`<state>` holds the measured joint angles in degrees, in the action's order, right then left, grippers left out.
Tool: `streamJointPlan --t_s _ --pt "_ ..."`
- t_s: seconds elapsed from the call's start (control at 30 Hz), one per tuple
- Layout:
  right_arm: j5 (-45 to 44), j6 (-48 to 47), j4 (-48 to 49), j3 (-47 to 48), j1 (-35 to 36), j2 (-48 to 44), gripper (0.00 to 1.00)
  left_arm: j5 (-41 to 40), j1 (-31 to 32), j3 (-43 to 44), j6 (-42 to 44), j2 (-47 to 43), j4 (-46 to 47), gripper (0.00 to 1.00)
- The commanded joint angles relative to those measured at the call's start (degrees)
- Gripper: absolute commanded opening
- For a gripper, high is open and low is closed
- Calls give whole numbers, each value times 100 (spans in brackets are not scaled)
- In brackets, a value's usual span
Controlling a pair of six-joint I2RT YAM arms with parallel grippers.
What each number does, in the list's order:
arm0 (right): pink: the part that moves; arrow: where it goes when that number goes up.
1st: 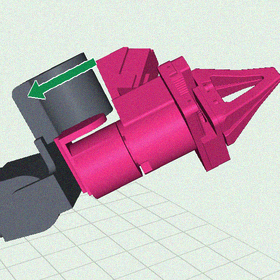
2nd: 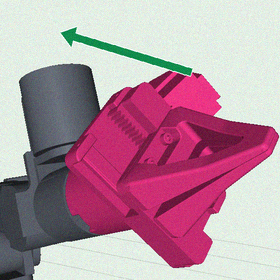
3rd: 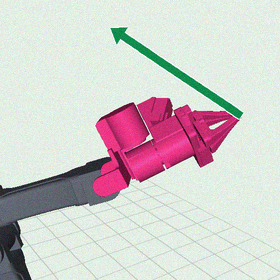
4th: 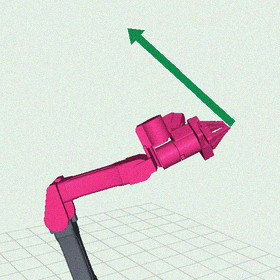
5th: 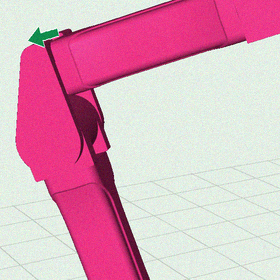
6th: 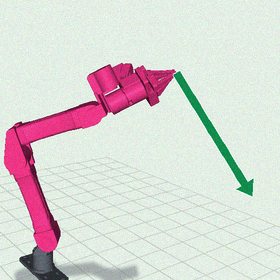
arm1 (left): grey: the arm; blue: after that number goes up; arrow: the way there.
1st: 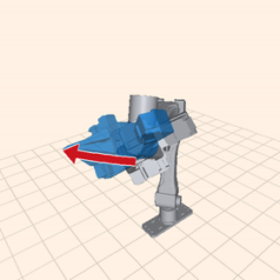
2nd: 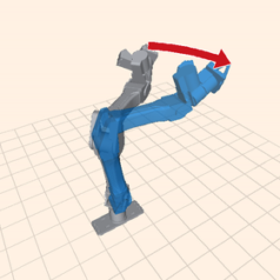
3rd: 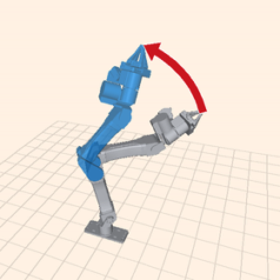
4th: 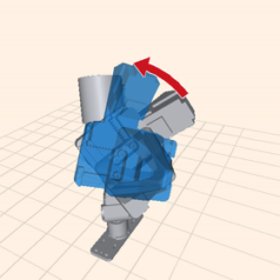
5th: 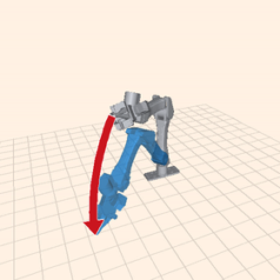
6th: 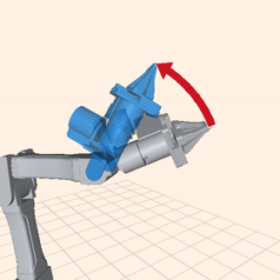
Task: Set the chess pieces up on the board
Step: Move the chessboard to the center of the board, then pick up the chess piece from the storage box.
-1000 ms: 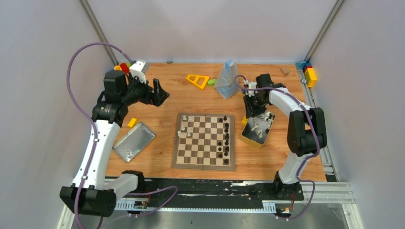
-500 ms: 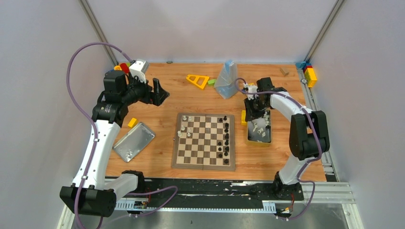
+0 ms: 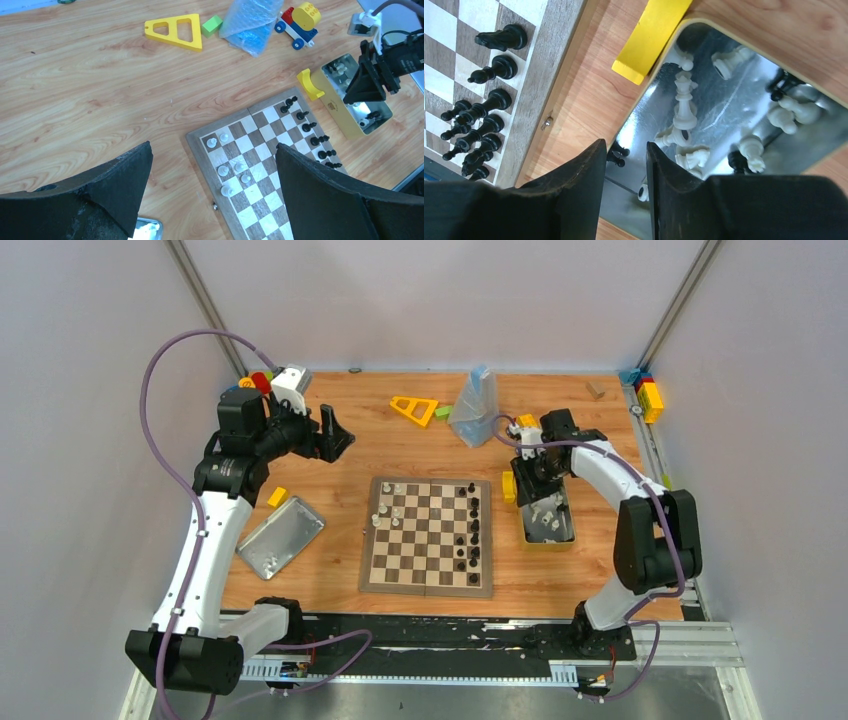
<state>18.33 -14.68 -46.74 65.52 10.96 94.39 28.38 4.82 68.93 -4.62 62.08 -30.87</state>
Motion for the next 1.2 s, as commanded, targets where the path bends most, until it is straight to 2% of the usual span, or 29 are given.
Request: streamJointPlan --t_s 0.0,0.27,0.53,1.17 --pt "-314 -81 -9 113 -53 -501 36 -16 -47 -10 -17 -154 170 100" --pt "-997 -100 14 -2 -412 -465 26 3 -45 -18 -21 -183 178 100" --pt "-1739 -230 215 -131 -545 -288 27 12 -46 -44 -21 -200 193 100" --pt "-2436 -325 149 -40 -317 140 26 25 -51 -63 -21 -145 229 100"
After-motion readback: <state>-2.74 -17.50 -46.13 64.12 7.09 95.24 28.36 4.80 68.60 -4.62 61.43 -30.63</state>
